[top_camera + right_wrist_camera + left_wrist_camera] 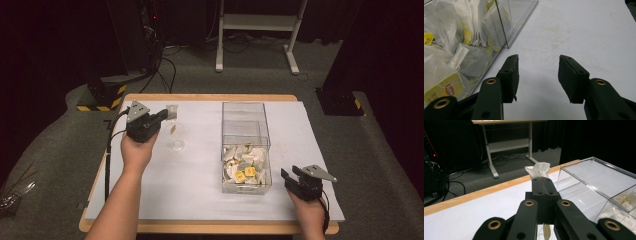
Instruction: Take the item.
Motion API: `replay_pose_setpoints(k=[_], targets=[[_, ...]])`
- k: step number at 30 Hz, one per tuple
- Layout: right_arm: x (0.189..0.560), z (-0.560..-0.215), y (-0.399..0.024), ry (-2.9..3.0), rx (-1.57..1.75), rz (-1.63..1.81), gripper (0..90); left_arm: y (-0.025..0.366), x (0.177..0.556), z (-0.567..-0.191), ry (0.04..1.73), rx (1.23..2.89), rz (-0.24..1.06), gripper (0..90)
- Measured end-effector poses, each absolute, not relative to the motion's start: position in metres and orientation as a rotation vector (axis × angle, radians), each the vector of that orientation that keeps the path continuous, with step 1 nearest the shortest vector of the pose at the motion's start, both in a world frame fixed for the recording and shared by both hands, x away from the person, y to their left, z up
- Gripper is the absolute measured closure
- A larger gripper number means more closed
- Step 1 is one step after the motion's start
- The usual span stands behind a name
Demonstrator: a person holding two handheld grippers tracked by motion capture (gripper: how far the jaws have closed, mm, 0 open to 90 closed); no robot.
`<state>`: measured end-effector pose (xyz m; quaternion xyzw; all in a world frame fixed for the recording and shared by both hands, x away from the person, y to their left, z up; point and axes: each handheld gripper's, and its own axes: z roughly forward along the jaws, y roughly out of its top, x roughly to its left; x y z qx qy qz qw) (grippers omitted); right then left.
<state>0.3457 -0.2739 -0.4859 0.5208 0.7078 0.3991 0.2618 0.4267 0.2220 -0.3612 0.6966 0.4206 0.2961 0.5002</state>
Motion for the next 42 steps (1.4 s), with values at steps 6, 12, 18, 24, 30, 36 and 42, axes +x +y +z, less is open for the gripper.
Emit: replay_pose_setpoints(k=[6,12,18,24,30,36,42], targets=[[0.344,-0.485,-0.274,1.916,1.411,1.083,51.4,0.219,0.435,-0.370,1.046,1.700,0.710,90.0],[0.344,-0.486,-0.274,1.917,1.410,1.086,51.4,0.213,0.442,-0.378,1.061,1.717,0.692,90.0],[0.343,-0.486,-0.274,1.916,1.412,1.088,51.4,0.208,0.447,-0.386,1.083,1.743,0.698,90.0],[0.343,-0.486,-0.274,1.916,1.412,1.087,51.4,0.211,0.449,-0.401,1.129,1.759,0.677,90.0],[0.343,-0.486,-0.273,1.923,1.409,1.085,51.4,0.210,0.447,-0.412,1.146,1.782,0.670,90.0],[0.344,-0.486,-0.272,1.922,1.407,1.082,51.4,0.212,0.445,-0.422,1.162,1.789,0.656,90.0],[0.344,-0.486,-0.272,1.923,1.407,1.082,51.4,0.213,0.442,-0.426,1.155,1.798,0.622,78.2]])
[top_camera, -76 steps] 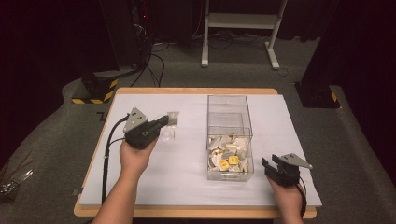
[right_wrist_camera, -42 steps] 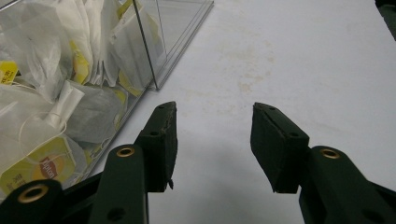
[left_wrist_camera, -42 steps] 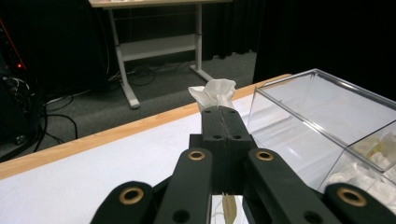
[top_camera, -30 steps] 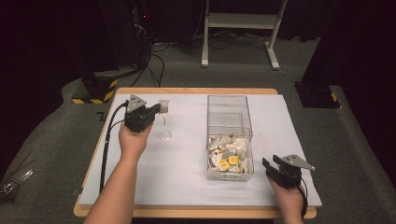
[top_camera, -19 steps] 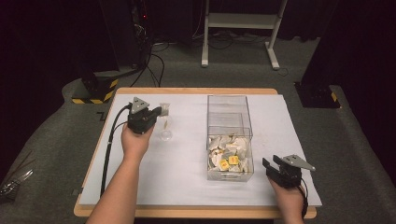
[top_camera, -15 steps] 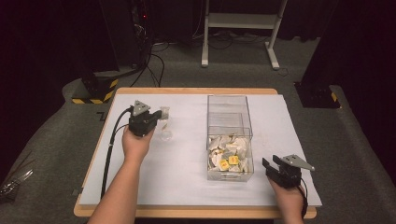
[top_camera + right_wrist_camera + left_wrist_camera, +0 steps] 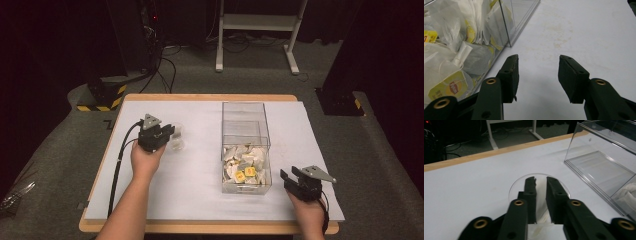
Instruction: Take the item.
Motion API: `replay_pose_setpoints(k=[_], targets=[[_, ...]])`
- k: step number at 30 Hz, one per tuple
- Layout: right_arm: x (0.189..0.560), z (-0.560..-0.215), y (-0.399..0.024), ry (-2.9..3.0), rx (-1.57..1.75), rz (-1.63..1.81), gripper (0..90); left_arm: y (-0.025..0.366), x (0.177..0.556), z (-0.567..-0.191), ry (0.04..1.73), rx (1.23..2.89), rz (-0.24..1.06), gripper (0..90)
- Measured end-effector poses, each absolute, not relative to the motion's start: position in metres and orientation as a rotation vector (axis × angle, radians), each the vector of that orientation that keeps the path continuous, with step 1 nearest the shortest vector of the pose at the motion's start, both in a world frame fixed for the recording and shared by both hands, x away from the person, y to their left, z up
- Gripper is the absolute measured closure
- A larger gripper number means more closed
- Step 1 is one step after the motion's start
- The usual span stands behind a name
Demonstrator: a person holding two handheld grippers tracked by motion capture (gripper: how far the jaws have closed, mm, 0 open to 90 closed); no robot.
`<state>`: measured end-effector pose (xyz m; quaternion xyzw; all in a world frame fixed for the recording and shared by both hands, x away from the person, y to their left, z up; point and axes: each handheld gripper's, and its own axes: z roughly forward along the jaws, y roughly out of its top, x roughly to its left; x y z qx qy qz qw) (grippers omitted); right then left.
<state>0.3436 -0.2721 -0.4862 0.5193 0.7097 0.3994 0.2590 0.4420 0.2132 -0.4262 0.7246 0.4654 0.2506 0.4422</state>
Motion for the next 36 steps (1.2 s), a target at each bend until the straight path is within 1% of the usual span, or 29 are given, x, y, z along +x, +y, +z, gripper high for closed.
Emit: replay_pose_setpoints(k=[2,4,5,7,8,9,11,13,14,15,18,25,30,31,36], targets=[[0.344,-0.486,-0.272,1.923,1.407,1.081,51.4,0.213,0.439,-0.425,1.152,1.811,0.623,76.6],[0.345,-0.487,-0.272,1.927,1.408,1.078,51.4,0.213,0.435,-0.423,1.146,1.816,0.638,70.3],[0.345,-0.487,-0.272,1.927,1.408,1.078,51.4,0.213,0.433,-0.422,1.141,1.820,0.637,70.3],[0.345,-0.487,-0.272,1.925,1.406,1.076,51.4,0.213,0.429,-0.420,1.144,1.838,0.644,66.2],[0.345,-0.486,-0.272,1.928,1.403,1.074,51.4,0.214,0.428,-0.420,1.144,1.839,0.632,65.0],[0.344,-0.486,-0.271,1.928,1.400,1.073,51.4,0.215,0.426,-0.420,1.150,1.836,0.625,61.6],[0.344,-0.486,-0.271,1.927,1.396,1.073,51.5,0.218,0.421,-0.421,1.158,1.833,0.613,60.3],[0.343,-0.486,-0.270,1.930,1.396,1.068,51.5,0.219,0.418,-0.423,1.160,1.838,0.600,55.3],[0.343,-0.486,-0.270,1.930,1.396,1.068,51.5,0.220,0.416,-0.424,1.161,1.845,0.599,55.3],[0.343,-0.486,-0.270,1.933,1.395,1.067,51.4,0.220,0.414,-0.425,1.164,1.850,0.600,52.1],[0.344,-0.486,-0.269,1.938,1.391,1.062,51.4,0.222,0.405,-0.427,1.153,1.869,0.573,50.1],[0.341,-0.485,-0.269,1.935,1.390,1.062,51.5,0.227,0.389,-0.429,1.148,1.849,0.549,49.2],[0.342,-0.486,-0.268,1.938,1.384,1.061,51.5,0.230,0.377,-0.434,1.140,1.875,0.580,46.1],[0.342,-0.486,-0.268,1.939,1.384,1.061,51.4,0.230,0.374,-0.435,1.137,1.887,0.579,44.5],[0.341,-0.487,-0.268,1.942,1.383,1.052,51.4,0.234,0.363,-0.444,1.134,1.914,0.560,42.8]])
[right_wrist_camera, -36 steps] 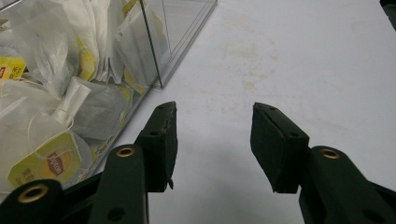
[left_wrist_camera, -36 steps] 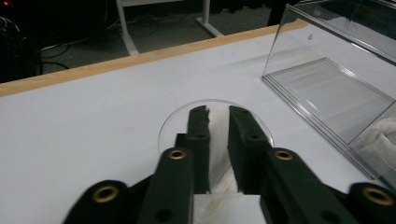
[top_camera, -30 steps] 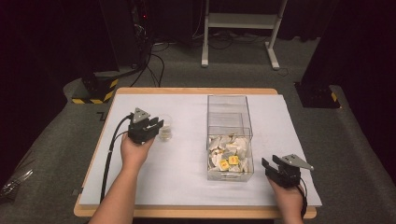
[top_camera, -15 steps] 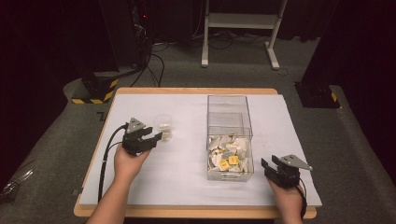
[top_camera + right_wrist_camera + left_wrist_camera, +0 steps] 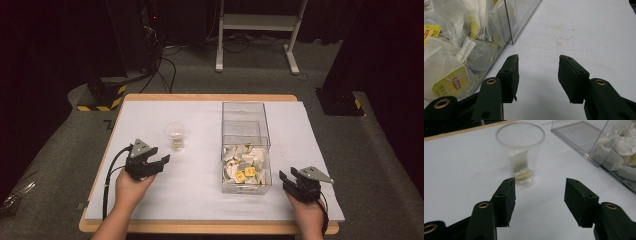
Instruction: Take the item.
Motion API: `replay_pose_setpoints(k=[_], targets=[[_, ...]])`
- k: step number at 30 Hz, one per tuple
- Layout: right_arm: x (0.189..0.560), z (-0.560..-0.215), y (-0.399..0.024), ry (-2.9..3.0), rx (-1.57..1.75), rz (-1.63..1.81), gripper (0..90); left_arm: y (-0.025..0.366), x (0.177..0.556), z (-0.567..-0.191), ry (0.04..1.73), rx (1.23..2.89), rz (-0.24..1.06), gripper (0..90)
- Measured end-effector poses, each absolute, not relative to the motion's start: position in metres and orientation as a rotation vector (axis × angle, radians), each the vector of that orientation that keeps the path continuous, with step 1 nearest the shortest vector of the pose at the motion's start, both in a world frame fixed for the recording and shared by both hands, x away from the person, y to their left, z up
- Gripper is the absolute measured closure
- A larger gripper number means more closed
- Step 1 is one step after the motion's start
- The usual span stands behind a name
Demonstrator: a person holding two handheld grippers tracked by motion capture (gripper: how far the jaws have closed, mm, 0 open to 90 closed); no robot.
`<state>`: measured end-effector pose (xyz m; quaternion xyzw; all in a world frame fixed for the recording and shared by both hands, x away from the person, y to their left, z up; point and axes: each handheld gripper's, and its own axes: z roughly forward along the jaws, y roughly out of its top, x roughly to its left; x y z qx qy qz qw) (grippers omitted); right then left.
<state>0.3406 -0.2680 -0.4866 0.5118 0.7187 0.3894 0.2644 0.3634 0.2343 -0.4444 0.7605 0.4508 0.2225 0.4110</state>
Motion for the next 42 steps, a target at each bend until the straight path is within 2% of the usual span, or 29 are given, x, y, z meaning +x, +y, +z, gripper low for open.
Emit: replay_pose_setpoints(k=[5,14,23,27,31,42], targets=[[0.335,-0.486,-0.270,1.937,1.383,1.046,50.9,0.241,0.353,-0.457,1.147,1.931,0.561,42.8],[0.320,-0.484,-0.275,1.922,1.376,1.057,49.8,0.247,0.347,-0.484,1.169,2.029,0.528,34.2],[0.305,-0.479,-0.275,1.917,1.363,1.075,48.6,0.252,0.345,-0.505,1.232,2.030,0.510,26.6],[0.299,-0.477,-0.271,1.926,1.353,1.085,46.8,0.255,0.343,-0.506,1.249,2.010,0.502,24.8],[0.292,-0.474,-0.266,1.931,1.349,1.107,43.7,0.254,0.342,-0.507,1.251,2.010,0.515,17.0],[0.281,-0.470,-0.253,1.963,1.316,1.146,35.4,0.250,0.343,-0.508,1.248,2.039,0.541,14.9]])
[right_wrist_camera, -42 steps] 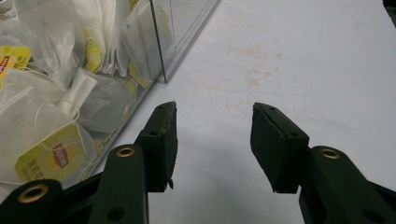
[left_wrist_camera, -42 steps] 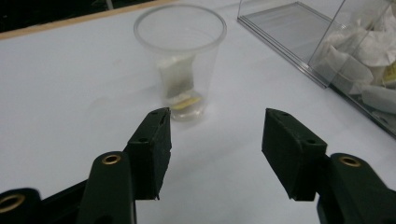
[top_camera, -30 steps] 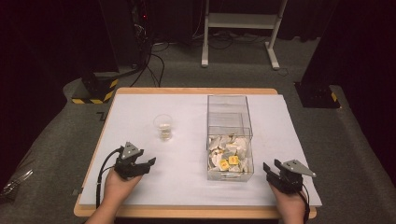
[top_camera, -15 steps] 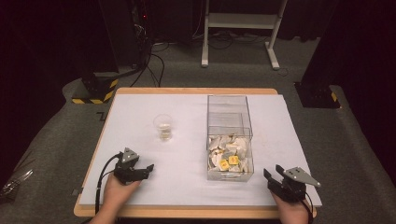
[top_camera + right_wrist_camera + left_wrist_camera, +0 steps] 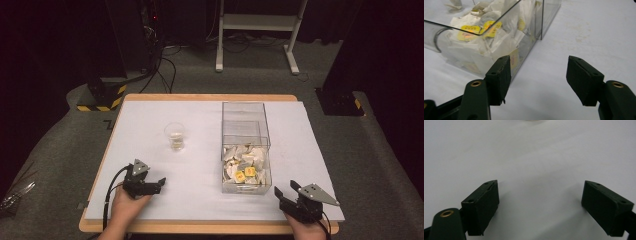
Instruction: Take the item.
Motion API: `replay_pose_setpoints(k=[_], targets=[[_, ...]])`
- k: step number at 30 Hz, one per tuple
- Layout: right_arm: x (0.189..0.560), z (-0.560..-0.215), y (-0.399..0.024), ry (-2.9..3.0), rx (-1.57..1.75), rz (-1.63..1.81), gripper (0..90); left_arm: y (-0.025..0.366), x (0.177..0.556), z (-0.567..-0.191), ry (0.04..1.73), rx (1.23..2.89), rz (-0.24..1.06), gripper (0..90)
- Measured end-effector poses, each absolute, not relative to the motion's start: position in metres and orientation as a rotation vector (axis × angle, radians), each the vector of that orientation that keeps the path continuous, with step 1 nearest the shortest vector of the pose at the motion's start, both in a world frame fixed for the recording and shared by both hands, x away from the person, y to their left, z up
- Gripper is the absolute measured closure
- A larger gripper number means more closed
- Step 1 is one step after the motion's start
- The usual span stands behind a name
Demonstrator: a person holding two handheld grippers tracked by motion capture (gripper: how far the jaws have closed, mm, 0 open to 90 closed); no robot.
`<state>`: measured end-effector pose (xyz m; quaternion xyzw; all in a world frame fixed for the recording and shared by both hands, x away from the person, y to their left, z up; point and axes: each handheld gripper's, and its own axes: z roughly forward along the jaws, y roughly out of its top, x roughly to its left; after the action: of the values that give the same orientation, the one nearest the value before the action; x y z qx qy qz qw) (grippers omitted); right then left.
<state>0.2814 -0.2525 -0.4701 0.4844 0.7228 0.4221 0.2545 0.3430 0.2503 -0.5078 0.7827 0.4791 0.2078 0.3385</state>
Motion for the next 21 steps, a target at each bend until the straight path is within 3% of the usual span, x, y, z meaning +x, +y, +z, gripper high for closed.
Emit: replay_pose_setpoints(k=[21], targets=[[0.281,-0.470,-0.229,2.018,1.253,1.185,23.8,0.250,0.343,-0.508,1.245,2.035,0.541,15.4]])
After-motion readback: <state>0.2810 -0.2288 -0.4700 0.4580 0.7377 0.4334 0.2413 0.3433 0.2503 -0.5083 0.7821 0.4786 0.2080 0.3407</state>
